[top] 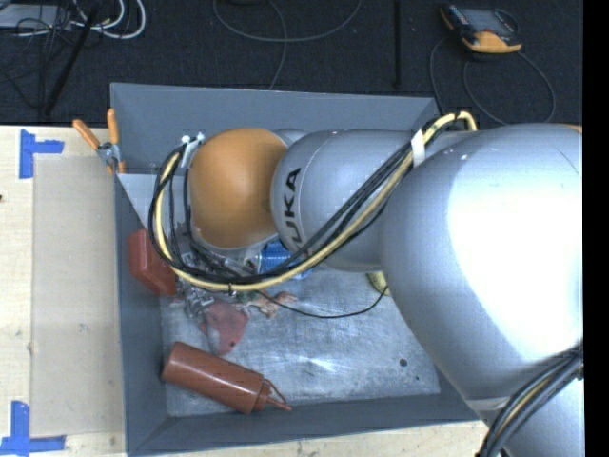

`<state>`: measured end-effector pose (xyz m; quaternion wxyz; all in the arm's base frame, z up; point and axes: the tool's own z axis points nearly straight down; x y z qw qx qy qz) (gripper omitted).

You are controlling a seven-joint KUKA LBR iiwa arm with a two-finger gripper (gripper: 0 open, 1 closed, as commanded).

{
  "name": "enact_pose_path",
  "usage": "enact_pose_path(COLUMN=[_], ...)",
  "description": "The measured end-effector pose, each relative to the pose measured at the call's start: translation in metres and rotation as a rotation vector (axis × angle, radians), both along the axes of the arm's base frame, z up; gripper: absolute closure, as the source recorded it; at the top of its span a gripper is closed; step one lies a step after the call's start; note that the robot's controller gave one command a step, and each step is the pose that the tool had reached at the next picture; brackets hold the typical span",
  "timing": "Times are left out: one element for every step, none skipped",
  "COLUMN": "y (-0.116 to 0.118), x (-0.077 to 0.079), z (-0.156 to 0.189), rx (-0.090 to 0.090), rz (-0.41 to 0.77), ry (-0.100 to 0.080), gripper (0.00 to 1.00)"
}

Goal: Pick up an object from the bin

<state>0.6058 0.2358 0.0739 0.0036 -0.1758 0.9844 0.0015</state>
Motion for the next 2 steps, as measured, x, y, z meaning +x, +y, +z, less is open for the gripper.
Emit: enact_pose_path(y=[0.0, -0.003], x=[0.0, -0.008], z=[0.0, 0.057], rx=[0.0, -0.005], rz=[-0.001, 0.003], ry=[0.0, 0.011], gripper=[1.0, 1.0])
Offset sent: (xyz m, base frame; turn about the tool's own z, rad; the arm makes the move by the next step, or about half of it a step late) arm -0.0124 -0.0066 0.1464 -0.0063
